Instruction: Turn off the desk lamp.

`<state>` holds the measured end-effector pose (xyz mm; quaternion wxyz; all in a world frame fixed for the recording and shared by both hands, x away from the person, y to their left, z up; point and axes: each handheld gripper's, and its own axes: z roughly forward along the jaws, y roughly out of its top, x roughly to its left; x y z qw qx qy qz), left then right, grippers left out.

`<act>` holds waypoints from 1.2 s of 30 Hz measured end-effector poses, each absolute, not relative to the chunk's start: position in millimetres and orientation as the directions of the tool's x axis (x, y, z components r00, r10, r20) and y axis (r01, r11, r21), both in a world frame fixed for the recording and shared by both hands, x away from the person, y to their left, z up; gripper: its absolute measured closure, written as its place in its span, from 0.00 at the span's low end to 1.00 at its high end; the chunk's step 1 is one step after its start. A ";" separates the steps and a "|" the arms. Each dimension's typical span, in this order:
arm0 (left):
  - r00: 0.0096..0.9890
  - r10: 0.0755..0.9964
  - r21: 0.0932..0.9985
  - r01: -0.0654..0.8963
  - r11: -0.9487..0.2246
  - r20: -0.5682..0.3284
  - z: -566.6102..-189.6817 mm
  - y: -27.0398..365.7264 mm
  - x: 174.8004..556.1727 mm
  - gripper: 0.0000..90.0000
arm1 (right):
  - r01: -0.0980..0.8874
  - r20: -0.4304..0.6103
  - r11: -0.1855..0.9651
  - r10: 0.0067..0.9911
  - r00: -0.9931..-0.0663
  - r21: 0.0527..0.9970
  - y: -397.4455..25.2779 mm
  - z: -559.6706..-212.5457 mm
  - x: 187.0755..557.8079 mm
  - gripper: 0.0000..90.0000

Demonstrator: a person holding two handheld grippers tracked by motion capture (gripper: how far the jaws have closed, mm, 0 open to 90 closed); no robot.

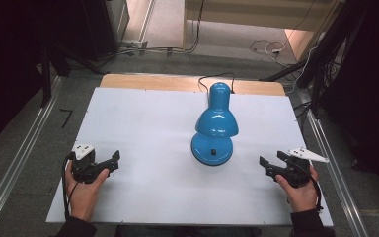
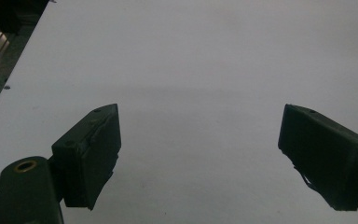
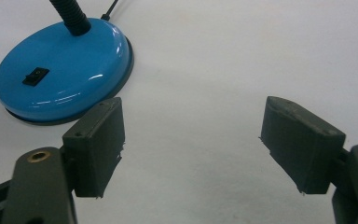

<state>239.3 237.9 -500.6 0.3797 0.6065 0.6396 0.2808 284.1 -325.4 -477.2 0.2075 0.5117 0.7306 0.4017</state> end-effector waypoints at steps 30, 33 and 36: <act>0.022 0.989 0.817 0.566 0.108 -0.145 -501.0 237.8 239.6 0.15 | 0.592 0.116 0.133 0.925 -0.363 0.795 -338.2 -478.7 279.9 0.22; 0.022 0.989 0.818 0.565 0.108 -0.146 -501.1 237.7 239.7 0.15 | 0.594 0.117 0.127 0.927 -0.356 0.794 -340.1 -478.8 279.3 0.22; 0.022 0.989 0.817 0.566 0.107 -0.146 -501.0 237.7 239.6 0.15 | 0.594 0.116 0.125 0.929 -0.351 0.795 -342.5 -479.1 278.6 0.22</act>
